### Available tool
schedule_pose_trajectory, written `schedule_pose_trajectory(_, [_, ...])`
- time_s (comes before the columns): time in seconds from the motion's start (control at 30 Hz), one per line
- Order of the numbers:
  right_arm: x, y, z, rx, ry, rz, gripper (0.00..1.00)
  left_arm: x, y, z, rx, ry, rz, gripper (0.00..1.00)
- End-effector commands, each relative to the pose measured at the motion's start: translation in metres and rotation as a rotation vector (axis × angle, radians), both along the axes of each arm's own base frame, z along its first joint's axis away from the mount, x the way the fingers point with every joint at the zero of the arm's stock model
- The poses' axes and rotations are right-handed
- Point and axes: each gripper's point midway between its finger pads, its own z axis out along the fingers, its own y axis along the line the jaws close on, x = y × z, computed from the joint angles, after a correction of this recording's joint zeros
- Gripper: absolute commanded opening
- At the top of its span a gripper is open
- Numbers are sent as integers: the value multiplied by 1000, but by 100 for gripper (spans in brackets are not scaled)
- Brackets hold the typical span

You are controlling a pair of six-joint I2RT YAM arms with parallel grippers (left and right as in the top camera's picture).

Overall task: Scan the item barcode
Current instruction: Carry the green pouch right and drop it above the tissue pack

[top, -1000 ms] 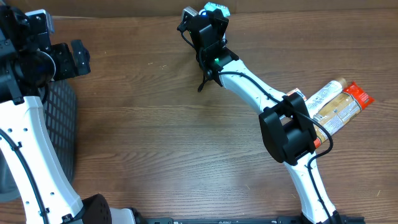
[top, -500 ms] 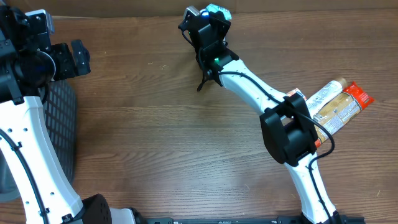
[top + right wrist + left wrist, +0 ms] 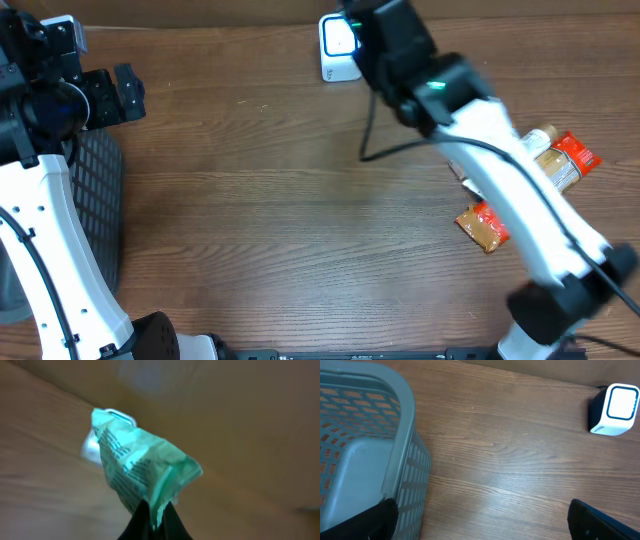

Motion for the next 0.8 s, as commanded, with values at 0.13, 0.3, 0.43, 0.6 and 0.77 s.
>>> schedule_pose_trajectory(0.13, [-36,-73,-15,575,287,-425,4,1,1,1,7,-6,-12,100])
schedule_pose_trajectory(0.3, [-56,-157,-70,564,446,-747,4,1,1,1,7,-6,-12,100])
schedule_pose_trajectory(0.43, [-61,-198,-112,554,498,-871,4,1,1,1,7,-6,-12,100])
schedule_pose_trajectory(0.6, [-53,-236,-162,584,474,-958,4,1,1,1,7,-6,-12,100])
schedule_pose_trajectory(0.77, [-48,-259,-200,593,421,-1004,4,1,1,1,7,-6,-12,100])
